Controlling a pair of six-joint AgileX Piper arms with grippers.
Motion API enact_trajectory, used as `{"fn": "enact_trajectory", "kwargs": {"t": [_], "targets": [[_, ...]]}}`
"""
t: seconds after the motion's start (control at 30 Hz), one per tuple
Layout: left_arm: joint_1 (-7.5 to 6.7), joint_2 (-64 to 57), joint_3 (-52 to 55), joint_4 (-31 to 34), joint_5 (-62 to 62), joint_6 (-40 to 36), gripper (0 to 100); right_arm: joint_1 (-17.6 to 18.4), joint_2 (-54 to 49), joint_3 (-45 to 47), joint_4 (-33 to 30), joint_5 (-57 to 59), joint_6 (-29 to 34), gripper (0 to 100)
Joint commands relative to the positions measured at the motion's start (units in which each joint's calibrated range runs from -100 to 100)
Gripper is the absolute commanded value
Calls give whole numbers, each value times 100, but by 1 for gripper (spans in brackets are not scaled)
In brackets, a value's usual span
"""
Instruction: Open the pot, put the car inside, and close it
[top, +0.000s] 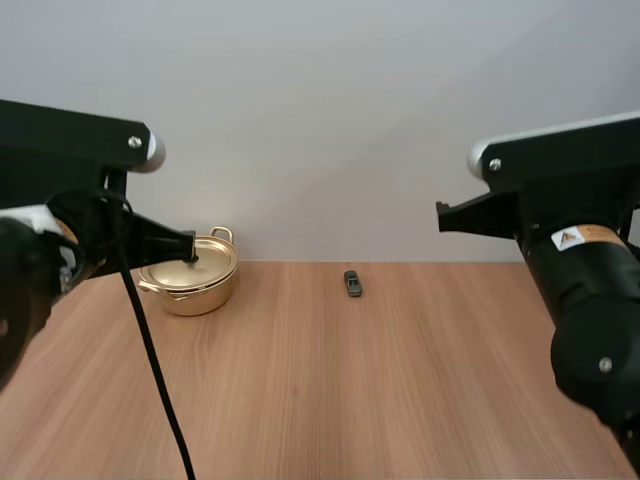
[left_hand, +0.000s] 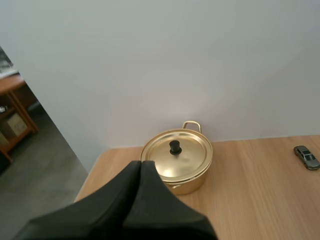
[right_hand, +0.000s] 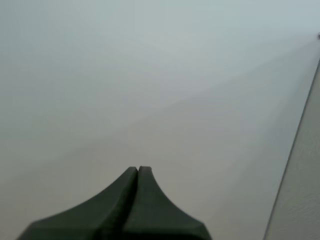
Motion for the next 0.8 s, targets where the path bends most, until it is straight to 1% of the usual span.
{"fn": "enact_trajectory", "kwargs": {"t": [0.0,0.07,0.13,0.2,0.3,0.43,0.53,0.77], "targets": [[-5,2673,-3121,1,1960,-488,0,-5,2564,-5035,-212,9092,959,0],[20,3195,-3930,-42,2677,-117,0,-5,3190,-5774,-402,9752,1288,0],[108,3568,-4460,-116,3187,241,0,-5,3845,-6284,-501,10425,1438,0],[213,3868,-4795,-126,3332,340,0,-5,4337,-6530,-490,10425,1438,0],[346,4112,-4900,-176,3212,340,0,-5,4894,-6553,-490,10425,1438,0],[361,4417,-4858,-338,2961,369,0,-5,5400,-6553,-401,10425,1438,0],[361,4692,-4858,-336,2566,417,0,-5,5658,-6553,-287,10425,1438,0],[361,5467,-4858,387,1824,522,0,4,5946,-6536,16,8894,1438,0]]}}
